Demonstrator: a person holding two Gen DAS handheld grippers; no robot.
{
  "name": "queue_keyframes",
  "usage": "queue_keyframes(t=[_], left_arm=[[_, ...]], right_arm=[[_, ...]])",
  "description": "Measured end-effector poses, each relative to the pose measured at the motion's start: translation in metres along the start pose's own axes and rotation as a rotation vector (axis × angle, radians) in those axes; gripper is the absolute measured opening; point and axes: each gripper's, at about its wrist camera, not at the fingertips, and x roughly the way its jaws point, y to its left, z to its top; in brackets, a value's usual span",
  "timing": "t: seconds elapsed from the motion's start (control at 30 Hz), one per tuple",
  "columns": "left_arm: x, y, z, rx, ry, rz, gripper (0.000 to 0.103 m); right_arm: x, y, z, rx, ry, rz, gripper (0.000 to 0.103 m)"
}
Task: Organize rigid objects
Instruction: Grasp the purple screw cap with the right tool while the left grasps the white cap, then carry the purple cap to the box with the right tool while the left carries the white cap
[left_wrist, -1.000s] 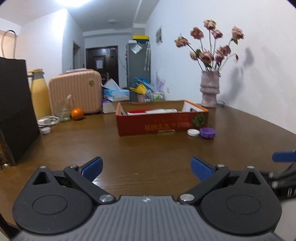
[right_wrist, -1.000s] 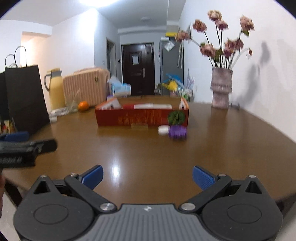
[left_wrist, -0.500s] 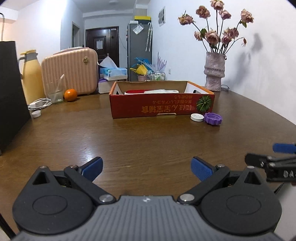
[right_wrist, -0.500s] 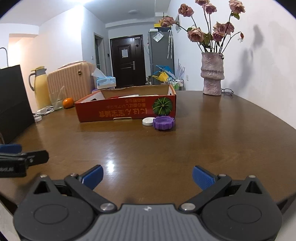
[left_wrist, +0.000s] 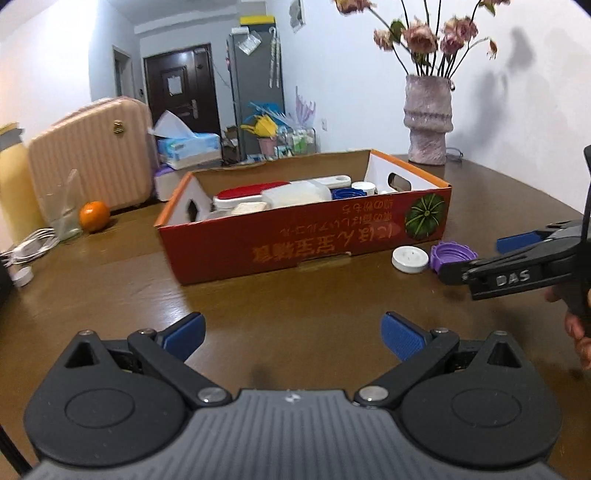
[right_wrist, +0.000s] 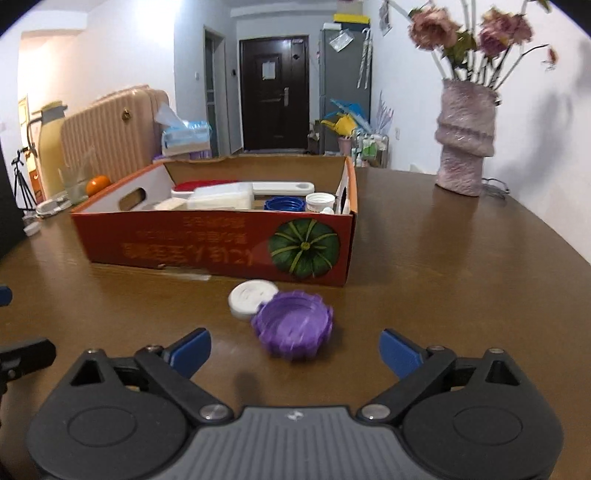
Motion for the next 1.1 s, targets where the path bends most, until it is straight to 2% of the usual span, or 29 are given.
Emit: queue_keyframes(t=[0.03, 0.07, 0.27, 0.37, 0.4, 0.43, 0.47, 0.5, 0.6, 0.77, 0.97, 1.1], left_arm=[[0.01, -0.003, 0.005, 0.003, 0.008, -0.009, 0.103], [0.021, -0.006, 0.01, 0.005, 0.024, -0.019, 0.103], [0.081, -0.044, 0.04, 0.029, 0.1, -0.154, 0.103], [0.102, -0.069, 0.051, 0.082, 0.09, -0.262, 0.098], [0.11, -0.077, 0.053, 0.099, 0.1, -0.27, 0.08], [0.118, -0.083, 0.054, 0.114, 0.111, -0.271, 0.049], [0.123, -0.086, 0.054, 0.118, 0.108, -0.282, 0.042], [0.125, -0.088, 0.055, 0.125, 0.102, -0.287, 0.04], [0.126, -0.09, 0.054, 0.137, 0.094, -0.288, 0.04], [0.121, -0.092, 0.049, 0.169, 0.073, -0.281, 0.04], [0.111, -0.093, 0.052, 0.181, 0.074, -0.265, 0.04], [0.084, -0.087, 0.059, 0.163, 0.034, -0.254, 0.04]], right_arm=[[0.007, -0.003, 0.003, 0.006, 0.006, 0.017, 0.079], [0.012, -0.006, 0.004, 0.017, 0.01, 0.037, 0.052], [0.002, -0.045, 0.006, 0.095, -0.085, -0.021, 0.054], [0.0, -0.072, 0.004, 0.188, -0.117, -0.013, 0.054], [0.0, -0.079, 0.002, 0.216, -0.122, -0.019, 0.054], [0.0, -0.084, 0.002, 0.231, -0.126, -0.021, 0.054], [0.0, -0.087, 0.001, 0.242, -0.132, -0.014, 0.054], [0.001, -0.089, -0.001, 0.256, -0.137, 0.002, 0.054], [0.006, -0.093, -0.003, 0.274, -0.134, 0.038, 0.054], [0.004, -0.083, -0.002, 0.216, -0.163, 0.032, 0.054], [-0.002, -0.088, -0.006, 0.243, -0.18, -0.028, 0.054], [-0.001, -0.09, -0.006, 0.261, -0.181, -0.037, 0.054]])
